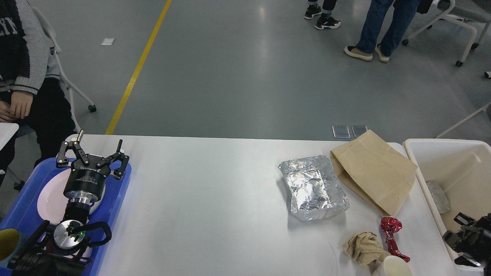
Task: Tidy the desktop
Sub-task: 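Hold the right gripper low inside the bin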
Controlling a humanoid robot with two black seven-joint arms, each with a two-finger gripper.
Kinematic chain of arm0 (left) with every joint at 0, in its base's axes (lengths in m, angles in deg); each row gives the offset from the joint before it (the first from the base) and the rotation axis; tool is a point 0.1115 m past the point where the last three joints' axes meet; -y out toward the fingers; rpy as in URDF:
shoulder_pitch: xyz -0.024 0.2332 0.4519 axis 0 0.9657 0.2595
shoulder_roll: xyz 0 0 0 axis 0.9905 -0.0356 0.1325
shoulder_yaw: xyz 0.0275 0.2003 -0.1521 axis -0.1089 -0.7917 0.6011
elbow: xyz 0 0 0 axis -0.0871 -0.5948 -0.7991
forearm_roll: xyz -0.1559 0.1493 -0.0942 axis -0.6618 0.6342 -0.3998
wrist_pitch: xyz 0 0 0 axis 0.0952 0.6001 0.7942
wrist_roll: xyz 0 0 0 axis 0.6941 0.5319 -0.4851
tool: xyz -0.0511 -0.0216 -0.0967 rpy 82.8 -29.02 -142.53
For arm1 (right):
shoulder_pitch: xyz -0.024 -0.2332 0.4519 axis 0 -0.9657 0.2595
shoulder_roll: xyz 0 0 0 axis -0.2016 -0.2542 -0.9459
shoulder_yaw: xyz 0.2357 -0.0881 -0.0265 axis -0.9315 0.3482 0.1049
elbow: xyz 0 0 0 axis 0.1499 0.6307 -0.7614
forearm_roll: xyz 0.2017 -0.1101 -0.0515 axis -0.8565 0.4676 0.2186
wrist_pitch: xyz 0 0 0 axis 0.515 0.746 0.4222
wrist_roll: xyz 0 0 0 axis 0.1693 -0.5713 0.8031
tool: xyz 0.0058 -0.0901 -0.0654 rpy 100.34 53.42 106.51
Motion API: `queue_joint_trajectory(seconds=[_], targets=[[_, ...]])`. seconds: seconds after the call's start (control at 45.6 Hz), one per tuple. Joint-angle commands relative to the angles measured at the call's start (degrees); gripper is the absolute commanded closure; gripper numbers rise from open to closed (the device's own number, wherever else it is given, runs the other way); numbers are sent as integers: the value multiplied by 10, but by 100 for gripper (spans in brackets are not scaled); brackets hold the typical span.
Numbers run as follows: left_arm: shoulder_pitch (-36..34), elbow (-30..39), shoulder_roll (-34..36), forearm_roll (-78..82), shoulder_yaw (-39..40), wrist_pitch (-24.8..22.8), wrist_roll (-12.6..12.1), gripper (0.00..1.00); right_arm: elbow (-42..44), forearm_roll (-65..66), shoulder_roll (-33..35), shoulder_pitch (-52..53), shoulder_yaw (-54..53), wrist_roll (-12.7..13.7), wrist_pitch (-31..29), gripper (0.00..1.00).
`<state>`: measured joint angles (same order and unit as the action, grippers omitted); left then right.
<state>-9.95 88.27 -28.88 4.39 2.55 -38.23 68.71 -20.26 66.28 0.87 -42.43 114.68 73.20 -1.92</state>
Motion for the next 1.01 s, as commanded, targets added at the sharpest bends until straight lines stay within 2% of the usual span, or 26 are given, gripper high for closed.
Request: queue_joint_trajectory(seconds=[0.0, 0.395, 0.548, 0.789, 0.986], targets=[[0, 0, 0, 0, 0, 0, 0, 4, -2, 0, -3, 3, -1, 0, 14, 1], [0, 0, 0, 0, 0, 0, 0, 4, -6, 0, 1, 10, -1, 0, 12, 0], [0, 1, 0, 0, 0, 0, 0, 4, -28, 3, 5, 43, -2, 0, -4, 0], [0, 1, 0, 0, 0, 0, 0, 4, -217, 20, 65, 189, 15, 1, -42, 0], [0, 1, 0, 0, 0, 0, 0, 4, -370, 56, 84, 370, 80, 4, -159, 0]])
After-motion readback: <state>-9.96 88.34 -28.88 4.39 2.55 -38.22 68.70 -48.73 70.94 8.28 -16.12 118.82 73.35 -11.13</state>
